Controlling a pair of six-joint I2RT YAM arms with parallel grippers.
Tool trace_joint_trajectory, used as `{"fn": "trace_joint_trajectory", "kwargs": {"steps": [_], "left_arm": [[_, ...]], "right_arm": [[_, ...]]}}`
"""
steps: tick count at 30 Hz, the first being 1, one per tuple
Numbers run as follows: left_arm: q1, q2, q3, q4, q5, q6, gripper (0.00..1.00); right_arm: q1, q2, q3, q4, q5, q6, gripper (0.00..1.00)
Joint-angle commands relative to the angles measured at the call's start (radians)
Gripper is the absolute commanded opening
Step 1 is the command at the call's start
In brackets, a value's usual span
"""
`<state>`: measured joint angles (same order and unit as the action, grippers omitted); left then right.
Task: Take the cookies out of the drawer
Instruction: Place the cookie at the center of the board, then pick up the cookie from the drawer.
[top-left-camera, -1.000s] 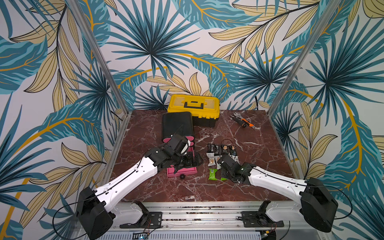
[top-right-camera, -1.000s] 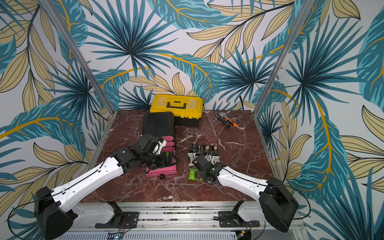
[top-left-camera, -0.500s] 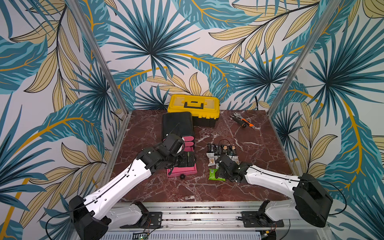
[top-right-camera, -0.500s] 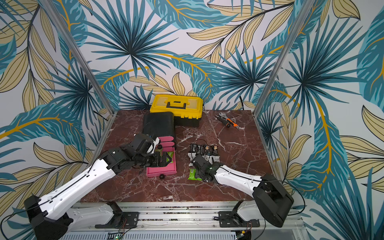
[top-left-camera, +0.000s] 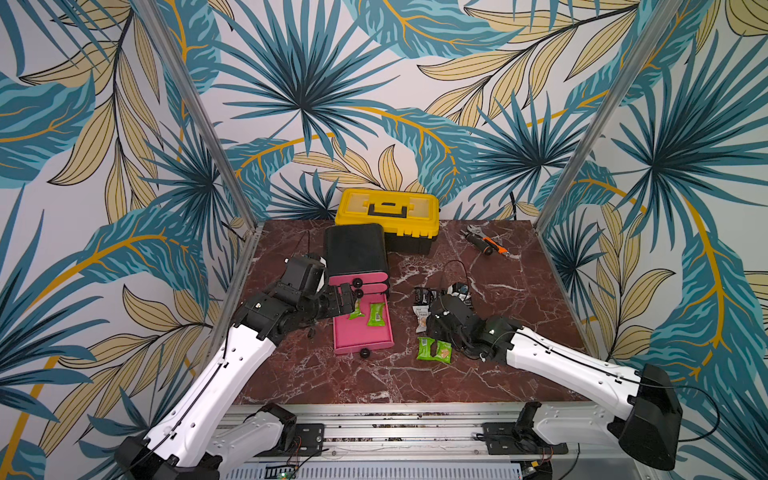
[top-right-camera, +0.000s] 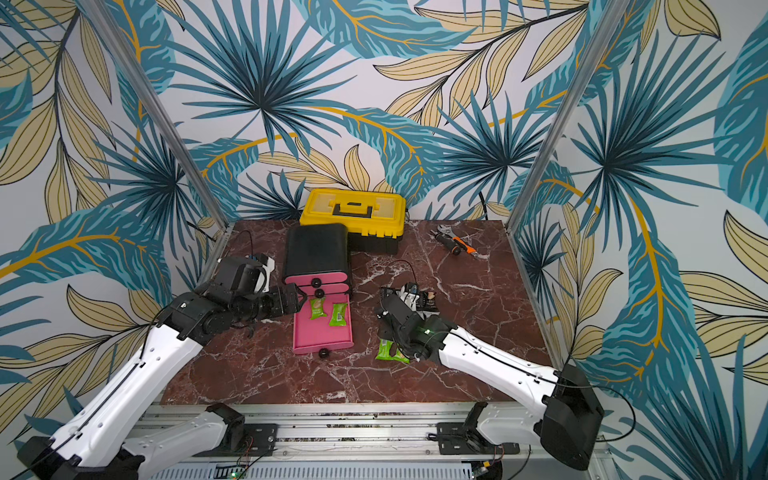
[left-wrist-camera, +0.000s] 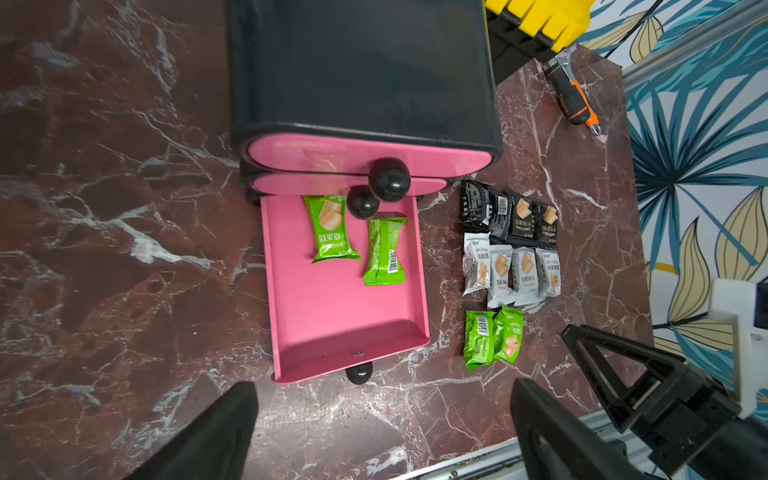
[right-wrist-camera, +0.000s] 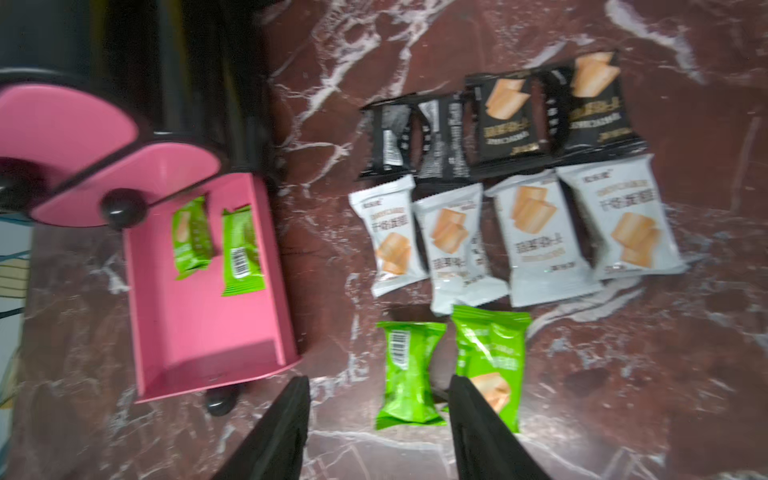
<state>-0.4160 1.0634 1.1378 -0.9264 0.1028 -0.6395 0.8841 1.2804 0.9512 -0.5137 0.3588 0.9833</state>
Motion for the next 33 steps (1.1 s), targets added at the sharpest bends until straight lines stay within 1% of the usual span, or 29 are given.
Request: {"fn": "trace_joint_trajectory", "kwargs": {"steps": [1, 4, 7, 12, 15, 17, 22, 33], "left_arm": [[0.031, -0.034, -0.094, 0.061, 0.055, -0.072, 1.00], [0.083, -0.078, -0.140, 0.098, 0.077, -0.100, 1.00], [0.147, -0.086, -0.134, 0.100, 0.117, -0.083, 1.00], [0.227, -0.027, -0.078, 0.091, 0.167, -0.065, 1.00], [0.267, 0.021, -0.055, 0.118, 0.230, -0.063, 1.00], [0.280, 0.063, -0.042, 0.132, 0.262, -0.058, 1.00], [0.284, 0.145, 0.021, 0.102, 0.290, -0.014, 1.00], [0.293, 0.179, 0.032, 0.095, 0.277, 0.025, 1.00]], "right_arm": [[0.064, 0.094, 0.071, 0.087, 0.019, 0.095, 0.58], [0.115, 0.217, 0.184, 0.091, 0.022, 0.111, 0.58], [0.134, 0.326, 0.268, 0.100, 0.003, 0.126, 0.58], [0.137, 0.436, 0.299, 0.222, -0.042, 0.143, 0.60], [0.137, 0.495, 0.342, 0.217, -0.033, 0.146, 0.61], [0.134, 0.538, 0.375, 0.201, -0.021, 0.148, 0.61], [0.125, 0.625, 0.431, 0.189, -0.027, 0.144, 0.62], [0.104, 0.715, 0.471, 0.175, -0.006, 0.181, 0.62]]}}
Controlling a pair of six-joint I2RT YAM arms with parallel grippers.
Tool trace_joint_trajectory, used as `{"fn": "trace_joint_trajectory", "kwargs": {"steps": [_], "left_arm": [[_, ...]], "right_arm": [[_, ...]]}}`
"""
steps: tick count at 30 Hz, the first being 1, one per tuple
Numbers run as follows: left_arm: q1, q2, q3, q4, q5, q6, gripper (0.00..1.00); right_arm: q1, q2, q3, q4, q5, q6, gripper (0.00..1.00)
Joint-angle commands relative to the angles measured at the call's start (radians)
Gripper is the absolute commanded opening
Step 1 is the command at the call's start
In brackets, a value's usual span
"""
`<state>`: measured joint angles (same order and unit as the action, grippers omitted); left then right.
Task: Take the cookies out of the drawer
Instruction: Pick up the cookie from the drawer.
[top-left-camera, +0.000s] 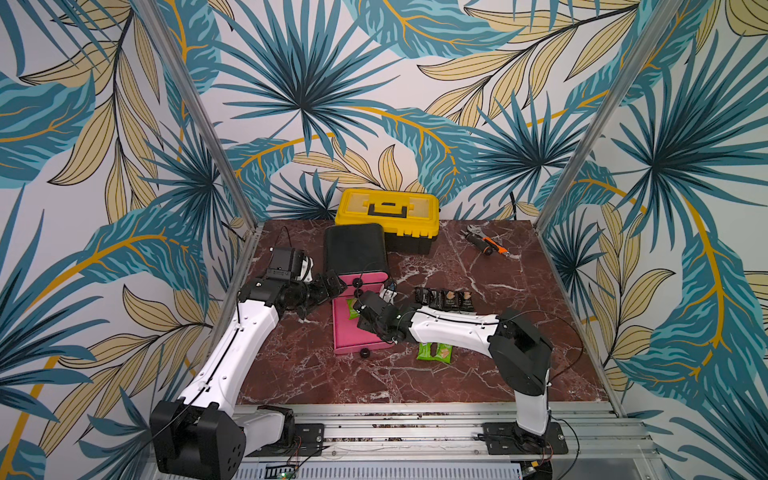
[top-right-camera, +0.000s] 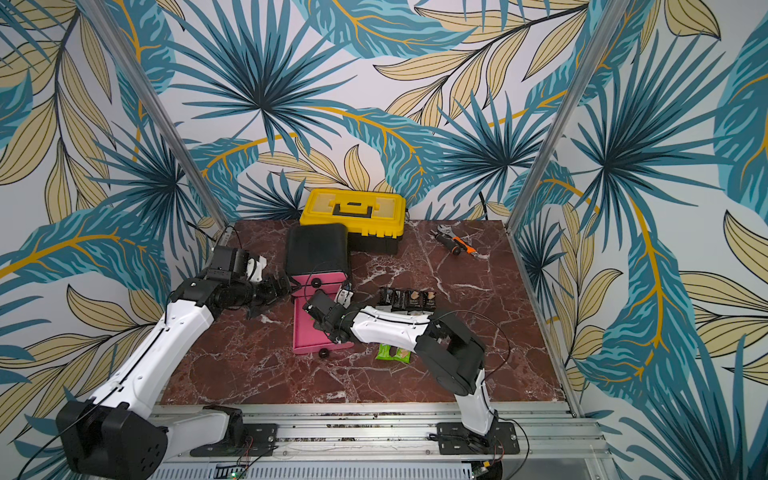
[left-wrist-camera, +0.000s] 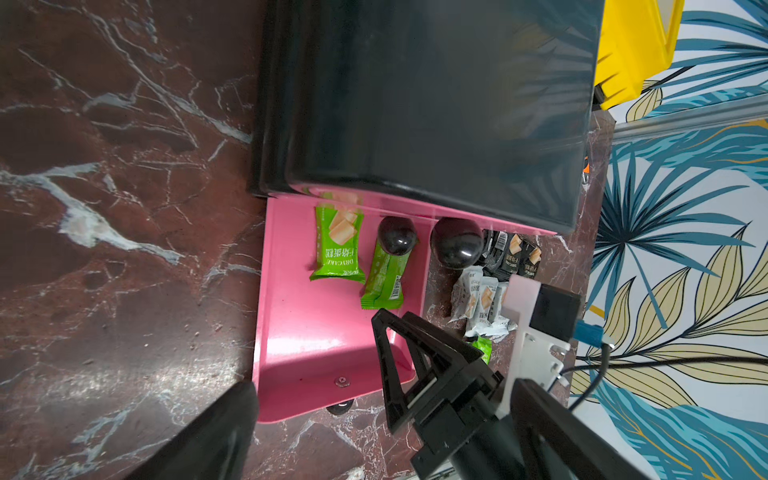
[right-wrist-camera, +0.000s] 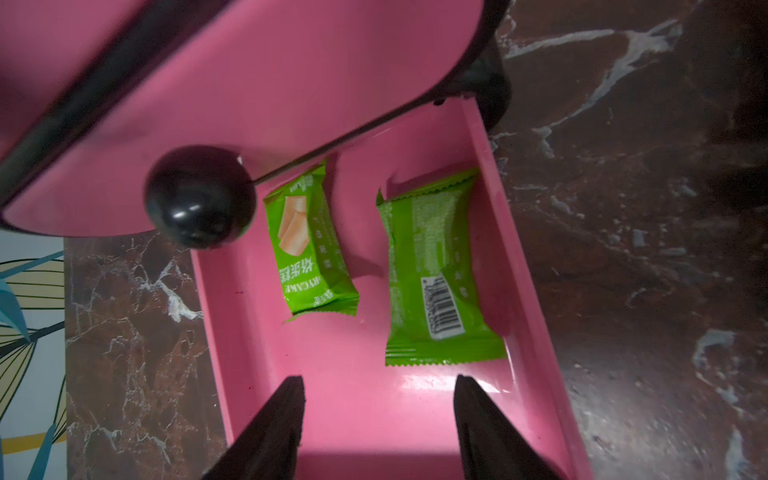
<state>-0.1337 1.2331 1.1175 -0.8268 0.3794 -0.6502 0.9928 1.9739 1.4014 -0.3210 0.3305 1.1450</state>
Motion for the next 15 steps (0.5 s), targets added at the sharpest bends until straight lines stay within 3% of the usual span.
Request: {"fn": "trace_joint_trajectory", "kwargs": {"steps": [1, 15], "left_arm": [[0.011, 0.011, 0.053, -0.012, 0.000, 0.041, 1.00], [0.013, 0.033, 0.064, -0.049, 0.041, 0.062, 1.00]], "right_arm": [[-0.006, 0.027, 0.023, -0.019, 0.025, 0.019, 0.62], [-0.012, 0.112, 0.052, -0.027, 0.077, 0.020, 0.62]]}}
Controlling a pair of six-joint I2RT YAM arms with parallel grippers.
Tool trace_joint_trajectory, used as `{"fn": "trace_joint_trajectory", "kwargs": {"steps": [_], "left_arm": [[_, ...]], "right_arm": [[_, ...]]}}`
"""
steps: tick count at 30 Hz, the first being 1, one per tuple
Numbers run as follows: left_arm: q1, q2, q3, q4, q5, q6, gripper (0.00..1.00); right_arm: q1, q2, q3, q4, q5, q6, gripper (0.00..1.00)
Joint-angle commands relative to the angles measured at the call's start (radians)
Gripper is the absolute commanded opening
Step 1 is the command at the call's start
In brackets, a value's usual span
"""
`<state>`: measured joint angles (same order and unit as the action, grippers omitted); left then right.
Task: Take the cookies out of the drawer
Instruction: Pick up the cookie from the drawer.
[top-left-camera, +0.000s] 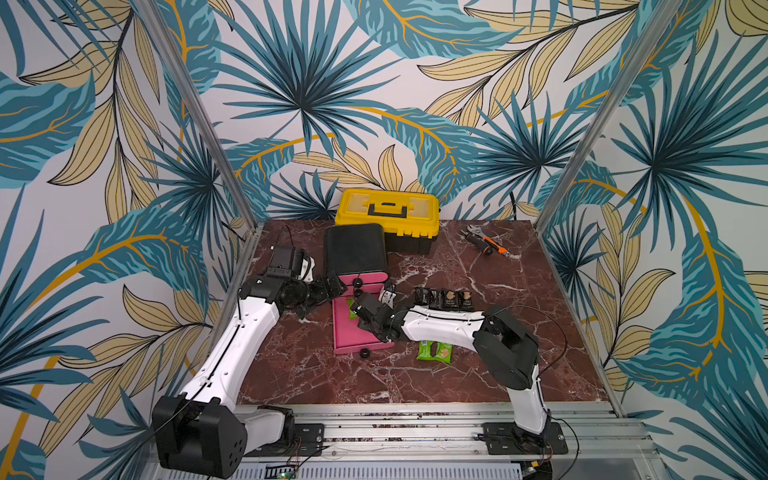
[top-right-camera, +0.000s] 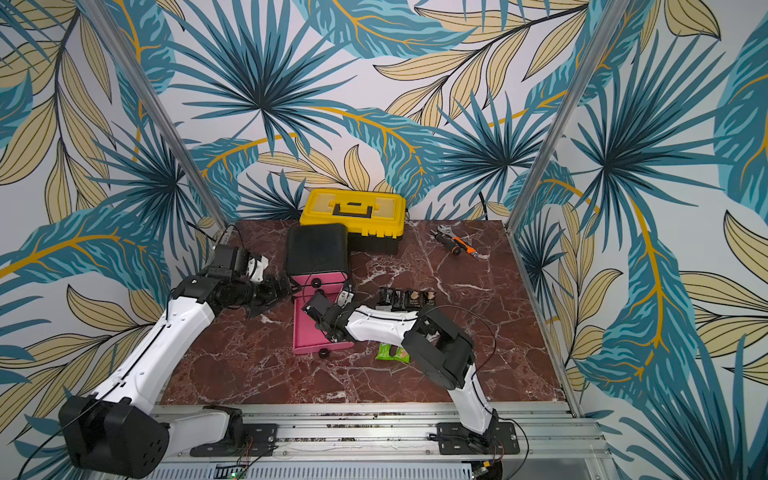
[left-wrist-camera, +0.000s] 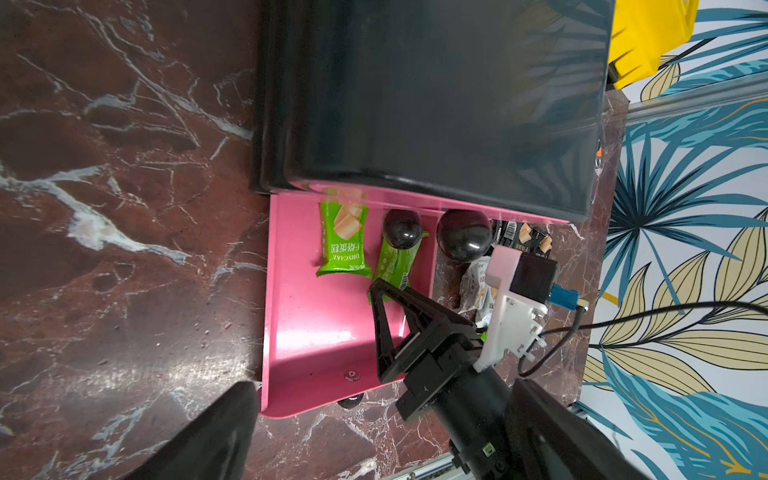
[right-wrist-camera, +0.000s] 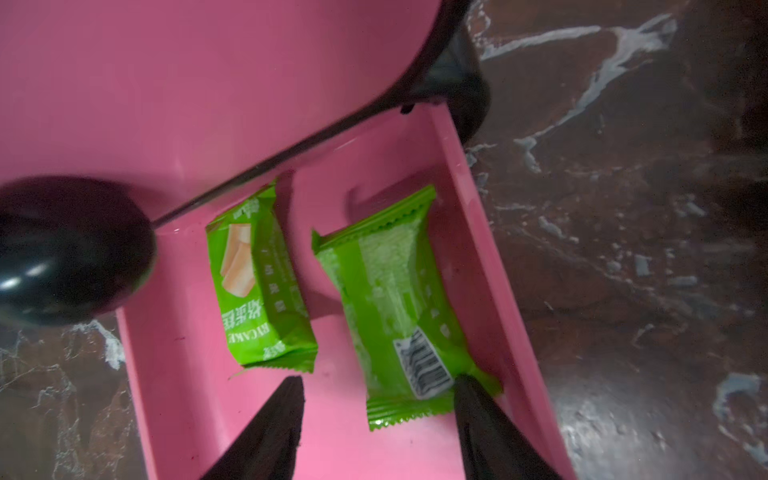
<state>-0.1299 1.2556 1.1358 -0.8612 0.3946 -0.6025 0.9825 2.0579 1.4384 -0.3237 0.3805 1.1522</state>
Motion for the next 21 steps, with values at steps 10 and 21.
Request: {"fn": "trace_joint_trajectory", "kwargs": {"steps": [10, 21], "left_arm": [[0.009, 0.019, 0.043, -0.016, 0.027, 0.006, 1.00], [0.009, -0.001, 0.030, -0.020, 0.015, -0.012, 1.00]], "right_arm": [[-0.001, 0.054, 0.017, -0.038, -0.035, -0.004, 0.41], [0.007, 0.000, 0.004, -0.104, -0.067, -0.056, 0.22]]}}
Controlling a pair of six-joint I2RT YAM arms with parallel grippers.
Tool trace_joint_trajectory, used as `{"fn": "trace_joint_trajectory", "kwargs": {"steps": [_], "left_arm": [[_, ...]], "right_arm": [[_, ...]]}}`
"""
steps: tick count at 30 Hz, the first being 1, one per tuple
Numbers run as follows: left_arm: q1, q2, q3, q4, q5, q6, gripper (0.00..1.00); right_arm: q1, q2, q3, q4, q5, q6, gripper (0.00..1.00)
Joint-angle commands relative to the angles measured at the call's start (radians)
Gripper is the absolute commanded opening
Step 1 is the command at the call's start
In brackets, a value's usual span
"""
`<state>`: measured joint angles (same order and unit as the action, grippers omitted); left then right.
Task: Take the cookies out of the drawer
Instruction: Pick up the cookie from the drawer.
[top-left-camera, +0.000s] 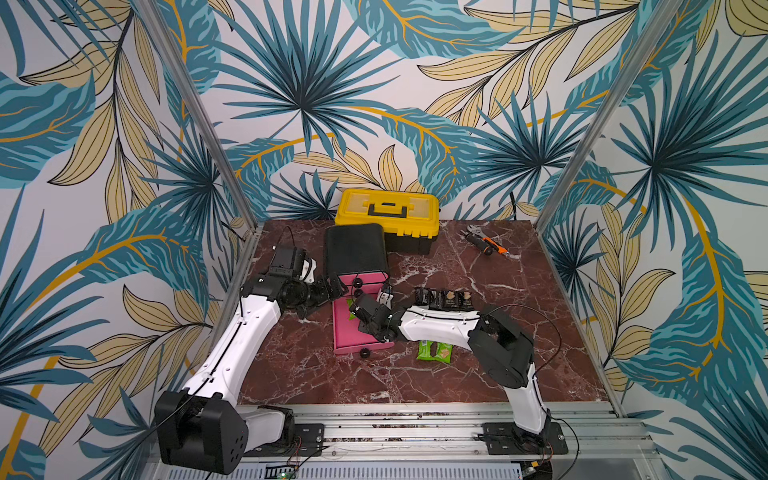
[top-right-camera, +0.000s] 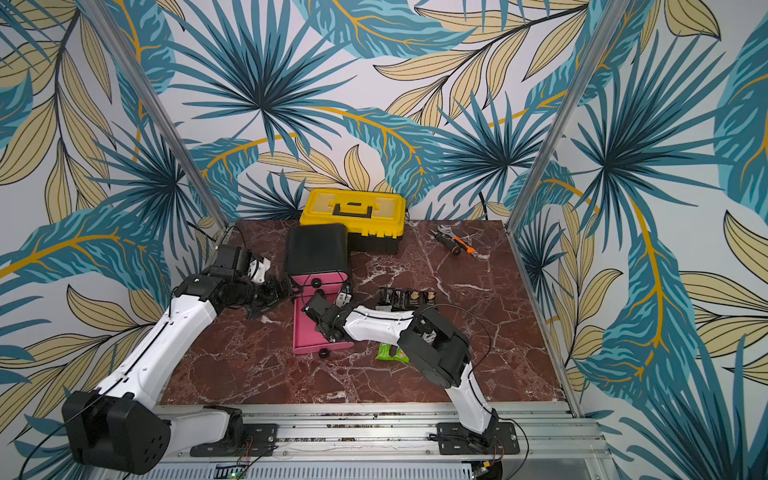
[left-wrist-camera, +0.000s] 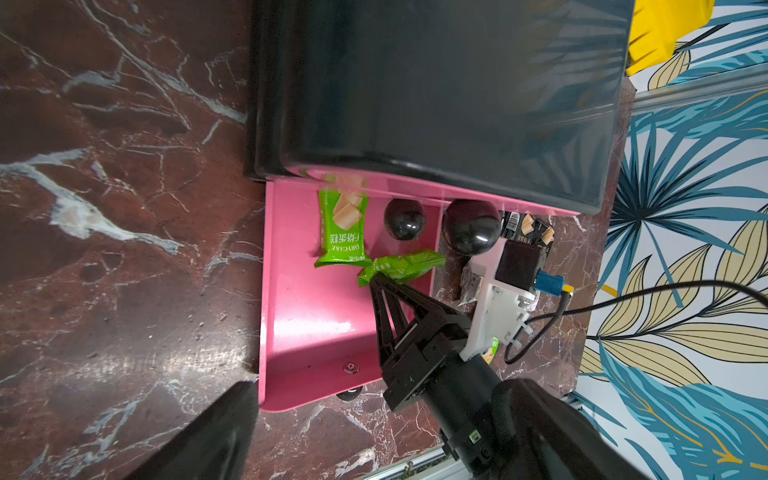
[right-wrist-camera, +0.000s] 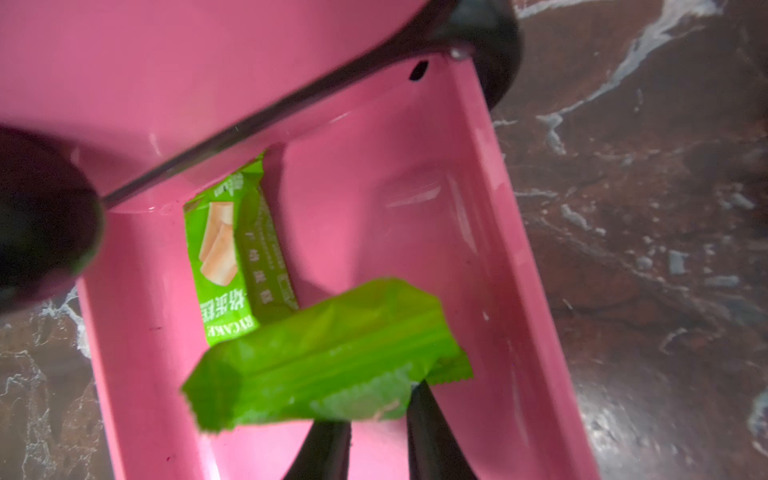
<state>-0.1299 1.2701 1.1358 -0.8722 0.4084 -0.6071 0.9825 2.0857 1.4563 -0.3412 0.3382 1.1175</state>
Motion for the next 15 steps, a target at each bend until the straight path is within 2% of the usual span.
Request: {"fn": "trace_joint_trajectory", "kwargs": {"steps": [1, 15], "left_arm": [[0.009, -0.017, 0.027, -0.008, 0.001, -0.009, 1.00], [0.009, -0.033, 0.007, 0.016, -0.002, -0.037, 1.00]], "right_arm": [[0.010, -0.038, -0.019, -0.090, -0.026, -0.026, 0.21], [0.059, -0.195, -0.053, -0.170, -0.014, -0.066, 0.02]]}}
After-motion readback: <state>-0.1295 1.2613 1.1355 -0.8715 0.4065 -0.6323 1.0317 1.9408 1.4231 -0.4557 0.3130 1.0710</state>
